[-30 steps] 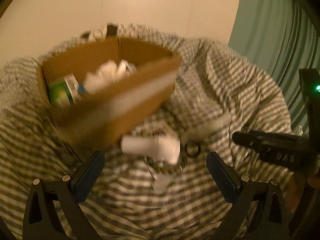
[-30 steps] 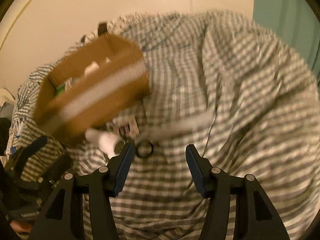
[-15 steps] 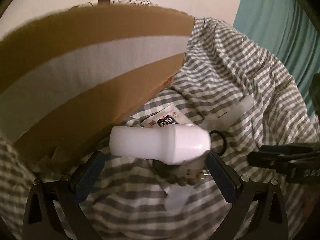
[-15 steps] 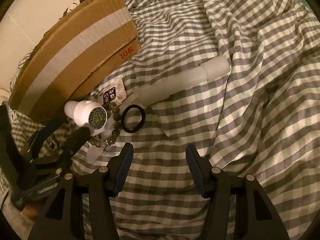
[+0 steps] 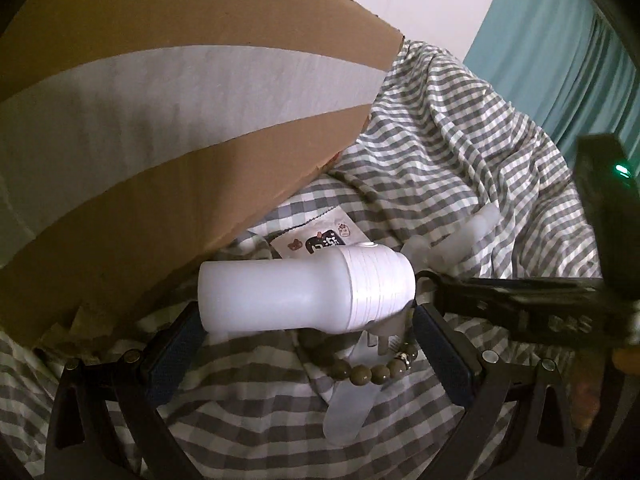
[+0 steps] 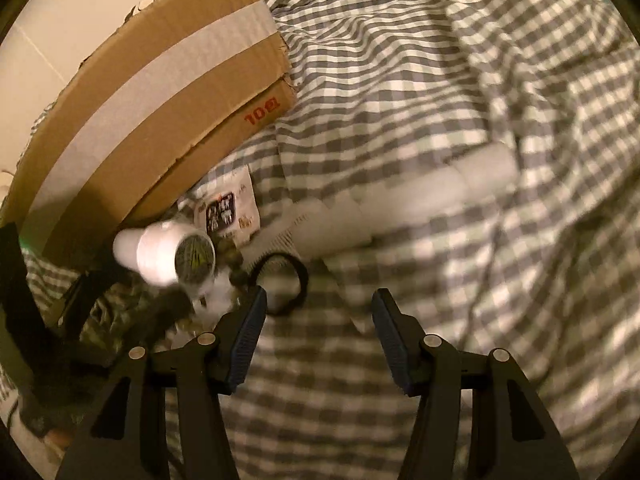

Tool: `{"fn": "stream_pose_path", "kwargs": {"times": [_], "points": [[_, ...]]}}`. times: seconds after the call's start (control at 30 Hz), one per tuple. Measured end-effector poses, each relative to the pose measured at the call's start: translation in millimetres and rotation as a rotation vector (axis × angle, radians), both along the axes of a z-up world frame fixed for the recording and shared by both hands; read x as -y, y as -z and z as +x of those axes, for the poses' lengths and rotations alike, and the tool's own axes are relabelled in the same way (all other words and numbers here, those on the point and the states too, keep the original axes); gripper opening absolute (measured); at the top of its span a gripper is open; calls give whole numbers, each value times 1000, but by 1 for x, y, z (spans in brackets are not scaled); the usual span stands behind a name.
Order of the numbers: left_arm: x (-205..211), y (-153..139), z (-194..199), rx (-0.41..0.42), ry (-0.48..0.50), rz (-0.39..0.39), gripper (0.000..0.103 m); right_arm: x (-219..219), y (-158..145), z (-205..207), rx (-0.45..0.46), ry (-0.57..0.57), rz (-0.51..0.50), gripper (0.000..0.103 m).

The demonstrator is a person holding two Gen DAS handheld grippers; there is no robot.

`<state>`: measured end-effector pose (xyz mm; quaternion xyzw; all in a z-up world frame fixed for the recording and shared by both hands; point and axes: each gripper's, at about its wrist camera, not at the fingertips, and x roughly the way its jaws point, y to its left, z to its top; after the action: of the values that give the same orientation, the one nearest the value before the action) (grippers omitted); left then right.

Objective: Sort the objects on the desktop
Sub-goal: 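Grasp the white bottle with left tool while right tool grasps black hair tie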

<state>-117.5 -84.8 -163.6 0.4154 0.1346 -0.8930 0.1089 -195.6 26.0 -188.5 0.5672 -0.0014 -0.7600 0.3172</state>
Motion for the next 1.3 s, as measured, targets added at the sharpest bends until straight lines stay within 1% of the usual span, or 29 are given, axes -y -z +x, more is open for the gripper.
{"fn": "stream_pose_path", "kwargs": {"times": [0.07, 0.13, 0.23, 0.3, 0.37, 0.43, 0.53, 0.57, 0.67, 0.73, 0.8, 0.87, 0.93, 1.07, 1.1, 1.2, 1.23, 1.3], "points": [[0, 0, 1, -8, -3, -1, 103, 8, 9, -5, 11, 2, 32, 50], [1, -1, 1, -5, -10, -3, 103, 9, 16, -9, 37, 14, 30, 48], [0, -1, -2, -4, -27, 1, 103, 1, 19, -11, 35, 45, 57, 21], [-2, -2, -4, -5, -44, 17, 103, -6, 19, -11, 53, 67, 29, 16], [-4, -2, -7, -9, -53, 28, 103, -9, 17, -8, 45, 78, 29, 7], [-8, -1, -11, -10, -50, 18, 103, -11, 14, -5, 32, 83, 28, 6], [-9, 1, -18, -19, -61, -22, 103, -15, 9, -1, 16, 92, 24, 5], [-8, 2, -20, -20, -69, -21, 103, -16, 8, 0, 10, 96, 26, 5], [-5, 3, -21, 6, -109, 21, 103, -17, 8, 3, 11, 100, 27, 5], [-7, 2, -16, 3, -104, 31, 103, -18, 8, 2, 20, 104, 23, 5], [-10, 0, -12, -18, -107, 17, 103, -18, 8, 1, 23, 108, 22, 5], [-10, 0, -17, -6, -113, -6, 103, -18, 7, 1, 27, 107, 21, 5], [-8, 0, -23, 17, -152, -31, 103, -20, 8, 0, 29, 106, 24, 5], [-7, 1, -26, 17, -231, 15, 103, -18, 11, 0, 32, 110, 29, 5], [-9, 2, -28, 20, -244, 12, 103, -17, 11, 0, 33, 110, 32, 5], [-12, 4, -38, 27, -254, -46, 103, -23, 13, -3, 33, 111, 35, 5], [-11, 5, -42, 34, -250, -73, 103, -18, 15, -4, 32, 113, 35, 5], [-9, 9, -48, 56, -242, -85, 103, -17, 16, -5, 32, 133, 35, 5]]}}
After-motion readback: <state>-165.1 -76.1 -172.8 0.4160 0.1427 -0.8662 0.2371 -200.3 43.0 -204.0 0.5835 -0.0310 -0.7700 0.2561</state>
